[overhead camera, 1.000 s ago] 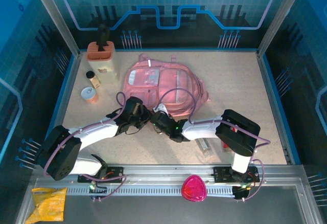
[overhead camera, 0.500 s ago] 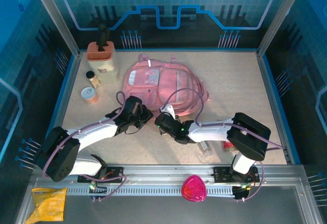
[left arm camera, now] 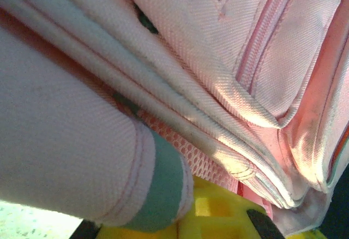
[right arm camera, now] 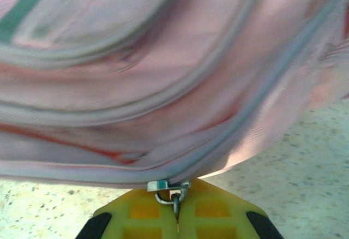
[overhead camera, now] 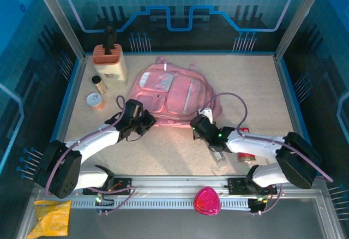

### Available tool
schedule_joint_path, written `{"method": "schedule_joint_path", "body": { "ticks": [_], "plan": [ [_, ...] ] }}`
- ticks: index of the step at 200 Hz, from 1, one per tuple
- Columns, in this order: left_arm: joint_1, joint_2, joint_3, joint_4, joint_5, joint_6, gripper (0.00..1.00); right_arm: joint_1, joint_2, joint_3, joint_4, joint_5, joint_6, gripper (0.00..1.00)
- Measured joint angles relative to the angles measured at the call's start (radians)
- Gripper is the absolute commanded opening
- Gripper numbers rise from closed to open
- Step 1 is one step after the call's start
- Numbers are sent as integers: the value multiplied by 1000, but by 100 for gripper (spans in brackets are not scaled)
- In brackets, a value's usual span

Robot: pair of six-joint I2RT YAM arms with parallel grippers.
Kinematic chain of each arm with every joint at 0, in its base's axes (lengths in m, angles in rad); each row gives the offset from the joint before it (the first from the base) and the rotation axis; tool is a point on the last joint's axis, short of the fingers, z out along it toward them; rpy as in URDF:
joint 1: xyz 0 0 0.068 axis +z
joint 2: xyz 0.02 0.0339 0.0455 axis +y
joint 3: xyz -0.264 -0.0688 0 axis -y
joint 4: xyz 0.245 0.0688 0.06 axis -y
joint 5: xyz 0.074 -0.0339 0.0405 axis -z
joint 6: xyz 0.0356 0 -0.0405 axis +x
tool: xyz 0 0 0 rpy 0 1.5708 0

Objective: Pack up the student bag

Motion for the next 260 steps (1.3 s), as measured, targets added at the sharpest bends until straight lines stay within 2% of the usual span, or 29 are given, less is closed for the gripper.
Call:
{"method": "schedule_joint_path", "body": {
  "ticks": [47, 80, 96, 123, 154, 173, 195, 219, 260],
  "plan": [
    [29, 79, 63, -17, 20, 48, 0, -37, -43, -5, -63, -84, -53, 0],
    [42, 204, 190, -60, 6, 84, 0, 19, 13, 22, -90, -109, -61, 0],
    [54, 248, 252, -74, -9, 104, 8, 63, 69, 61, -95, -123, -60, 0],
    [63, 252, 290, -69, -23, 140, 36, 88, 124, 96, -69, -165, -56, 0],
    [63, 196, 251, -55, -4, 148, 47, 88, 127, 96, -61, -177, -45, 0],
    [59, 141, 180, -10, 25, 107, 52, 88, 127, 96, -57, -185, -37, 0],
    [17, 93, 95, 36, 35, 21, 57, 88, 127, 96, -53, -195, -24, 0],
    [-85, 64, 25, 83, 21, -92, 62, 88, 127, 95, -48, -199, -14, 0],
    [-209, 62, -11, 185, -31, -256, 63, 88, 117, 87, -42, -203, -7, 0]
  ]
}}
